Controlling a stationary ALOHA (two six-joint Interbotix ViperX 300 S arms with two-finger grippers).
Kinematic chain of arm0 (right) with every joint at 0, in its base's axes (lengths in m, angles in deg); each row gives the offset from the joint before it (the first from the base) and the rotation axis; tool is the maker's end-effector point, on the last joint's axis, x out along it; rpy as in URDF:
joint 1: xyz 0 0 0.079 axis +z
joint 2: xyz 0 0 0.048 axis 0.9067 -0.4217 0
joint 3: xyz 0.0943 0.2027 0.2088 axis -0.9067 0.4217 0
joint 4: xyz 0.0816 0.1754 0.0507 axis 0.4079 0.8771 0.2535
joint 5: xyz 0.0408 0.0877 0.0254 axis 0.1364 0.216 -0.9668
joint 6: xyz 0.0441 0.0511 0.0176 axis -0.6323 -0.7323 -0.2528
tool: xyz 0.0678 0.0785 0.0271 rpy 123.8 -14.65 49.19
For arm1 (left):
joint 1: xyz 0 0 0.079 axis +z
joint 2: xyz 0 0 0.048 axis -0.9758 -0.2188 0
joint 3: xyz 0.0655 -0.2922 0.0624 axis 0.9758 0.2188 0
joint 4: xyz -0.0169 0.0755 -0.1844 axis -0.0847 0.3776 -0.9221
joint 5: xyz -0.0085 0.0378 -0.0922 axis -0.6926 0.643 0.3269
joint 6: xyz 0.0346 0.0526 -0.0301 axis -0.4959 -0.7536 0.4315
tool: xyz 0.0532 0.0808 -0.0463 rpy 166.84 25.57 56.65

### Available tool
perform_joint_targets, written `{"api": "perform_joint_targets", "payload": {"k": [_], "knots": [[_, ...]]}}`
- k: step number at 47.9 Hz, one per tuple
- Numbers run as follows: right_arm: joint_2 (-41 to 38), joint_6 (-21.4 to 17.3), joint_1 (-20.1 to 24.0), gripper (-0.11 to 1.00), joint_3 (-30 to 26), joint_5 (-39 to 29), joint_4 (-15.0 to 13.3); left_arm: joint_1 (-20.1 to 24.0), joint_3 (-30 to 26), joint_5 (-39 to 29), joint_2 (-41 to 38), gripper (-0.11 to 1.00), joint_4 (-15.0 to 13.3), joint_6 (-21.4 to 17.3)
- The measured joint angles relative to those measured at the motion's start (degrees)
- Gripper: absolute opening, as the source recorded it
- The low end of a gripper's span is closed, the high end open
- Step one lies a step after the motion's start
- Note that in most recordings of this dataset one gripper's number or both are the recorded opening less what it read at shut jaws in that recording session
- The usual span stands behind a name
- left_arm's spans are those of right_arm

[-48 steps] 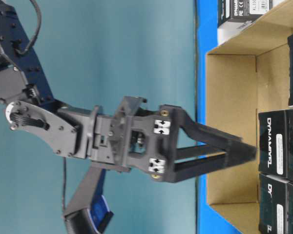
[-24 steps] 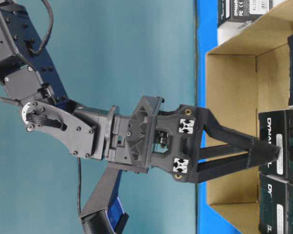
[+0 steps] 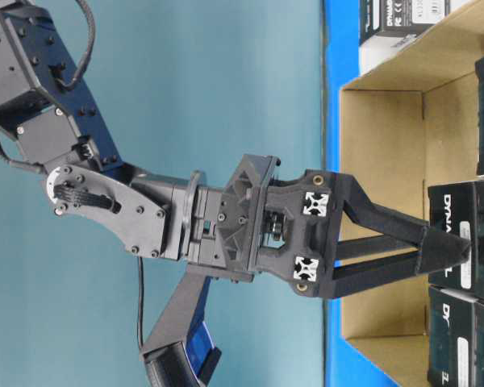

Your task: Pick the box from inside the cardboard box.

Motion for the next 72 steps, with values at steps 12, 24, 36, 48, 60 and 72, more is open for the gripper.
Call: {"api": "perform_joint_targets", "payload": {"k": [12, 24, 36, 48, 60, 72], "knots": [[0.09, 0.00, -1.93, 0.98, 0.26, 0.00, 0.00, 0.09, 0.09, 0.09, 0.00, -0.07, 0.09, 0.00], [0.18, 0.35, -3.52, 0.98, 0.35, 0.00, 0.00, 0.00, 0.00, 0.00, 0.00, -0.07, 0.00, 0.09], [0.18, 2.11, -5.27, 0.98, 0.35, -0.09, 0.00, 0.00, 0.09, 0.00, 0.00, -0.07, 0.00, 0.00], [0.26, 3.43, -6.77, 0.98, 0.35, 0.00, 0.00, 0.00, 0.09, 0.00, 0.00, -0.07, 0.00, 0.09], [0.26, 4.31, -7.38, 0.98, 0.35, -0.09, -0.62, 0.00, 0.09, 0.00, 0.00, -0.07, 0.00, 0.09], [0.26, 5.27, -8.09, 0.98, 0.09, -0.53, -1.58, 0.00, 0.09, 0.09, 0.00, -0.07, 0.09, 0.53]]}}
